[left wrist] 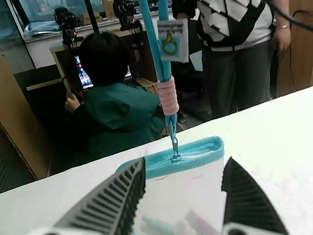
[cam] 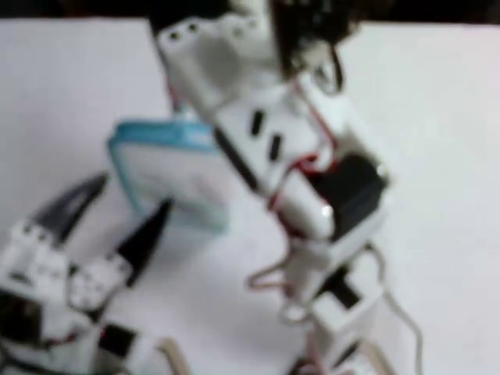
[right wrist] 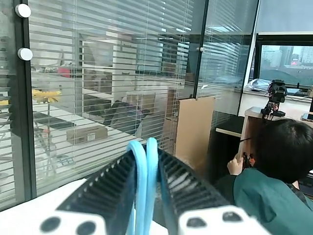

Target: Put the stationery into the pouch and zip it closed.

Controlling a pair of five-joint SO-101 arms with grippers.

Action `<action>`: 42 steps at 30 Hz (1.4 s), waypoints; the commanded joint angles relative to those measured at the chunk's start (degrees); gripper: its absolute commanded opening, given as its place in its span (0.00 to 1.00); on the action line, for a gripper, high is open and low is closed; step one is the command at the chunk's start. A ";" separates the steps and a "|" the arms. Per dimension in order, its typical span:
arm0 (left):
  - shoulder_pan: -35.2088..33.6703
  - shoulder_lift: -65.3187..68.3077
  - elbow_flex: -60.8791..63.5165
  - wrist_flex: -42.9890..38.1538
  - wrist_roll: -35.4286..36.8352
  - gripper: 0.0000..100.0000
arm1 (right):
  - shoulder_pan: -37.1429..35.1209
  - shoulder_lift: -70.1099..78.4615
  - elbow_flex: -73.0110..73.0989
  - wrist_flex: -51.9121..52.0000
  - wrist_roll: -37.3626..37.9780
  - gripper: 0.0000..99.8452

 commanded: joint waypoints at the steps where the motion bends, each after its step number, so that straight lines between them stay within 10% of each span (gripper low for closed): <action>1: -0.31 0.31 1.93 -3.08 -0.53 0.26 | 2.15 -3.21 -0.97 -0.13 2.64 0.02; 42: -5.85 0.04 14.68 -6.24 -7.12 0.26 | 0.66 -17.89 -6.59 29.05 -3.52 0.02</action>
